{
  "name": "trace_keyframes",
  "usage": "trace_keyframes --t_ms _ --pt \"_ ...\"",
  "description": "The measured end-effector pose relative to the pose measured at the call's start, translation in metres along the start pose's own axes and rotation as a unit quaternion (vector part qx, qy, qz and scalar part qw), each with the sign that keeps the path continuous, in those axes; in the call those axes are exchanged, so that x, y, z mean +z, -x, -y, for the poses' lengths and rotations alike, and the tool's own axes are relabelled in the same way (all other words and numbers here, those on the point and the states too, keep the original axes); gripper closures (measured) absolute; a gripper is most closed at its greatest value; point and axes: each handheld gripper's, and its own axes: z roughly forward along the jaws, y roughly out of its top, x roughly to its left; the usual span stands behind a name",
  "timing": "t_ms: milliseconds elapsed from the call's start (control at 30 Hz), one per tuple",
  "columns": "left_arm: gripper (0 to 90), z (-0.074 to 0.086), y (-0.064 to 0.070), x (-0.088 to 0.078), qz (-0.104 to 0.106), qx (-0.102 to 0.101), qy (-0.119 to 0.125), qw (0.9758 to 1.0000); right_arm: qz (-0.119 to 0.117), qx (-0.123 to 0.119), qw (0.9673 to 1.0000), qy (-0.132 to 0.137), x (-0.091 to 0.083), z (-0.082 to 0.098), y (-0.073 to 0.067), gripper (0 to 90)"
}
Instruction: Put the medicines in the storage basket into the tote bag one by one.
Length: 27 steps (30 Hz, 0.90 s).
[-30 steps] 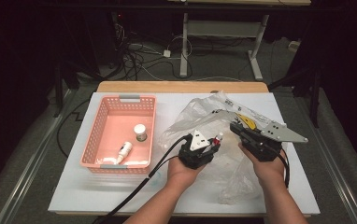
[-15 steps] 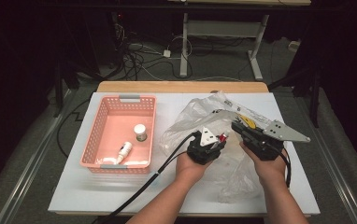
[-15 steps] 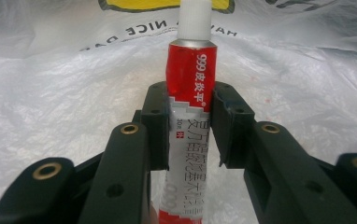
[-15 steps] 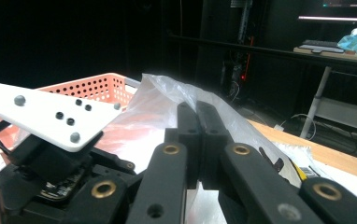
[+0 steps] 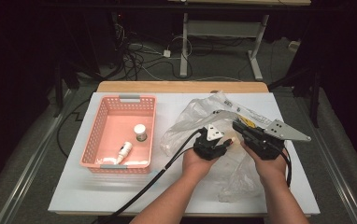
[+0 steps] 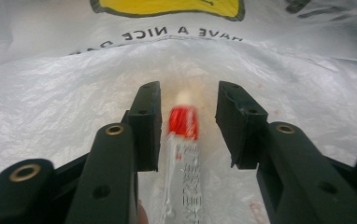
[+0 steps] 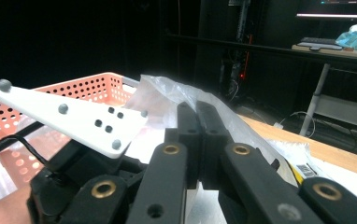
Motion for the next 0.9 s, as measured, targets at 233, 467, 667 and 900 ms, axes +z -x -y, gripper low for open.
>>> trace_keyframes --t_ms 233,467,667,900 --pt "48.9 0.005 0.005 -0.007 0.022 -0.005 -0.013 0.9997 0.0 0.001 1.0 0.0 0.0 0.0 -0.001 90.0" --pt "40.8 0.014 0.013 -0.025 0.057 -0.007 -0.011 0.9983 -0.001 0.0 1.0 -0.003 -0.001 0.001 -0.001 90.0" --pt "31.6 0.021 0.021 -0.044 0.074 -0.002 -0.007 0.9972 0.0 -0.002 1.0 -0.004 -0.001 0.001 -0.002 90.0" --pt "21.4 0.03 0.022 -0.062 0.084 -0.005 -0.011 0.9964 -0.001 -0.006 1.0 -0.008 -0.002 0.001 -0.003 90.0"
